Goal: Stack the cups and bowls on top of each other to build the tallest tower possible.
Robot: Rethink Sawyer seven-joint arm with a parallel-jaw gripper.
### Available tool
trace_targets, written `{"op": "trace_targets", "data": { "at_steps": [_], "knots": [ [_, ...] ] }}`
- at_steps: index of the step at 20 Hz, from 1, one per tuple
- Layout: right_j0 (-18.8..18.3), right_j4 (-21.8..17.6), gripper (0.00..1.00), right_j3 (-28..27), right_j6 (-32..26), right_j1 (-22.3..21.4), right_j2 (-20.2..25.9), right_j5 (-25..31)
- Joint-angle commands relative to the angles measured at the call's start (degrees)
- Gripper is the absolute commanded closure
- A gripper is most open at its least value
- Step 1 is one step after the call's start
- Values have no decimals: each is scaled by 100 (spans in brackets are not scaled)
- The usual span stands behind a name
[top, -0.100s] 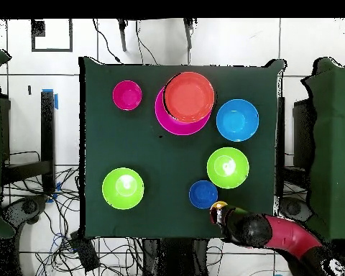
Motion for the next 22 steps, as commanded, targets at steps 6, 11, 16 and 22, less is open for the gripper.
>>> {"op": "trace_targets", "data": {
  "at_steps": [6, 11, 16, 22],
  "knots": [
    [276, -143, 0, -906, 482, 760, -28, -456],
    [255, -127, 0, -847, 448, 666, -4, -393],
    [211, -108, 0, -830, 405, 656, 27, -346],
    [175, -38, 0, -810, 365, 627, 93, -258]
  ]
}}
